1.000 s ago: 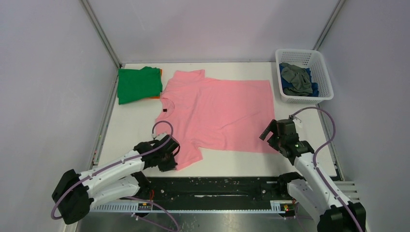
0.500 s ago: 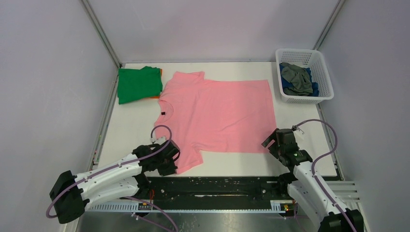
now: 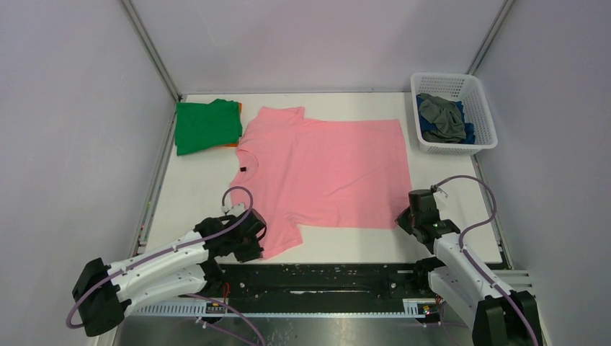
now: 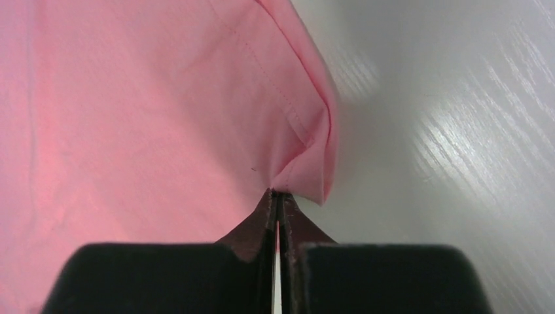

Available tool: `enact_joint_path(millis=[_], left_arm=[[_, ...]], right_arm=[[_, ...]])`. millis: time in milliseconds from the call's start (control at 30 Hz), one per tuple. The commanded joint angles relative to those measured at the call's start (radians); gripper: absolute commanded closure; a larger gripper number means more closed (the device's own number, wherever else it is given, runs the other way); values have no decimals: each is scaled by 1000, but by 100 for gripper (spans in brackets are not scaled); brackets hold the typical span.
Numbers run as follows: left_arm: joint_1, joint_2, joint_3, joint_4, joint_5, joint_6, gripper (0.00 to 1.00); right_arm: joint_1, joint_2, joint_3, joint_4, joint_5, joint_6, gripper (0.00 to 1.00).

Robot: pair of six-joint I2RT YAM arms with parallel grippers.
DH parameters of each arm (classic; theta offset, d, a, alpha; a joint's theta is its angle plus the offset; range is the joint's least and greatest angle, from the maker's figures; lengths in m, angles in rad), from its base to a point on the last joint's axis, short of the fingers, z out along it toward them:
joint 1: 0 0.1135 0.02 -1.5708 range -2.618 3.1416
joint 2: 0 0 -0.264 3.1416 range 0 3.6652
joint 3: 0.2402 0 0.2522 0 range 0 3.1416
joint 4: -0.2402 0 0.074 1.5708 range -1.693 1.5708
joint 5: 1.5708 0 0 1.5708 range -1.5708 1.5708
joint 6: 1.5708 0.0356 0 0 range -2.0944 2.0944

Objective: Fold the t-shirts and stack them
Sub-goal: Grab the side of the flattened tshirt closest away from the robot with both arms

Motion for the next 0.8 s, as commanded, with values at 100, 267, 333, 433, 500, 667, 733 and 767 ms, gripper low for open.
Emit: enact_joint_path(millis=[100, 267, 333, 433, 500, 667, 733, 767], left_arm=[[-8, -98, -11, -66, 25, -51, 100], [-31, -198, -25, -150, 47, -104, 100], [-34, -229, -30, -159, 50, -107, 100], [-35, -239, -38, -93, 72, -87, 100], [-35, -228, -44, 1, 100, -51, 100], [-33, -117, 32, 187, 95, 54, 100], [-28, -52, 99, 206, 56, 100, 100], [-23, -10, 133, 213, 33, 123, 100]], right_arm=[[-1, -110, 13, -182, -64, -32, 100], [0, -272, 22, -361, -142, -17, 100], [0, -327, 14, -406, -162, -5, 100], [0, -367, 11, -439, -170, -1, 100], [0, -368, 20, -433, -171, -7, 100], [0, -302, 61, -354, -176, -24, 100], [0, -257, 81, -312, -190, -31, 100], [0, -234, 91, -287, -195, -34, 100]])
